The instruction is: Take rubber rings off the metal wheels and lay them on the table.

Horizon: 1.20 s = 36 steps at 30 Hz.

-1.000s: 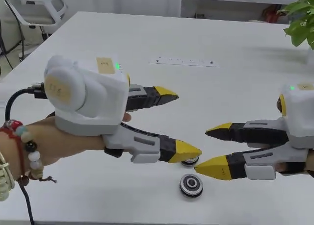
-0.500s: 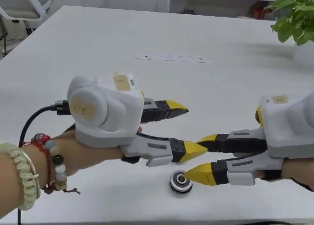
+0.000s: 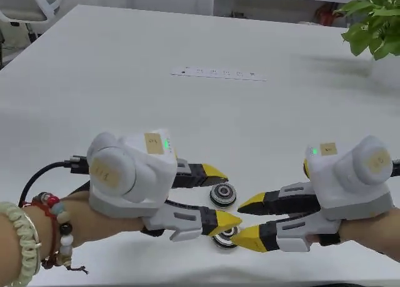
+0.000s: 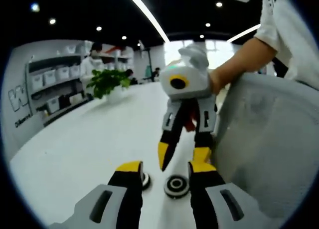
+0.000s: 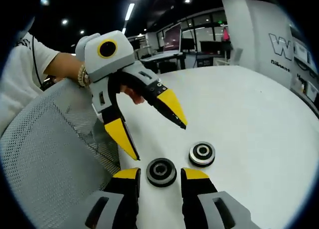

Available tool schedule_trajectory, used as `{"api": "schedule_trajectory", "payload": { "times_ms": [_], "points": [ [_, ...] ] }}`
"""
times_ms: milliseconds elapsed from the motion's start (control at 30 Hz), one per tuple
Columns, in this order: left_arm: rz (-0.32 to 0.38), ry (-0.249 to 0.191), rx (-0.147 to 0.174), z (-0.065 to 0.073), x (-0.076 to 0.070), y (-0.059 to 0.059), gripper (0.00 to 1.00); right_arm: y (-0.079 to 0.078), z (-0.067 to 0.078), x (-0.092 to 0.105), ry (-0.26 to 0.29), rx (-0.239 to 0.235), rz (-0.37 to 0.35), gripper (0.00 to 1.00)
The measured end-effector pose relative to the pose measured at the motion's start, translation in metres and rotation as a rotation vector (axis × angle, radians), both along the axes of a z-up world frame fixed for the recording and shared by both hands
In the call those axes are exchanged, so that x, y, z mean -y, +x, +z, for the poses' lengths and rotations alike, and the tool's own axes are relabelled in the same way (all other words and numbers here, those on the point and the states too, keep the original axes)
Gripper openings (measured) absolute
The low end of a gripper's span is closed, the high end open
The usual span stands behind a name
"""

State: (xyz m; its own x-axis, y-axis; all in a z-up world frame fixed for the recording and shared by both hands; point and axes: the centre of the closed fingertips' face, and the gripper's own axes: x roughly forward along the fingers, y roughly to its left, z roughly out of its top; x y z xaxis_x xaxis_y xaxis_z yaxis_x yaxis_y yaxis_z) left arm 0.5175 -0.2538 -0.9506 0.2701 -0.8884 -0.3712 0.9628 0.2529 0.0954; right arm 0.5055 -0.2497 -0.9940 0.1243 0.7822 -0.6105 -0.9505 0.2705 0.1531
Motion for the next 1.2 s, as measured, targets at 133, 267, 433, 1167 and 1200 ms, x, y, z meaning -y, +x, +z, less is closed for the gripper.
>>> {"api": "schedule_trajectory", "payload": {
  "times_ms": [133,267,433,1167,1200],
  "points": [
    [0.001,0.005,-0.007,-0.003,0.002,0.002,0.35,0.003,-0.005,0.003,-0.014,-0.001,-0.018,0.28],
    [-0.005,0.016,-0.017,-0.009,0.004,0.0,0.34,0.005,-0.012,0.006,-0.041,-0.006,-0.028,0.26],
    [-0.02,0.047,-0.031,-0.021,0.004,-0.005,0.31,-0.004,-0.02,0.007,-0.079,-0.018,0.011,0.25],
    [-0.033,0.13,-0.069,-0.047,0.003,-0.01,0.19,-0.003,-0.024,0.006,-0.073,-0.053,-0.011,0.21],
    [-0.028,0.129,-0.071,-0.047,0.002,-0.01,0.18,-0.002,-0.023,0.006,-0.066,-0.06,-0.018,0.21]
  ]
}}
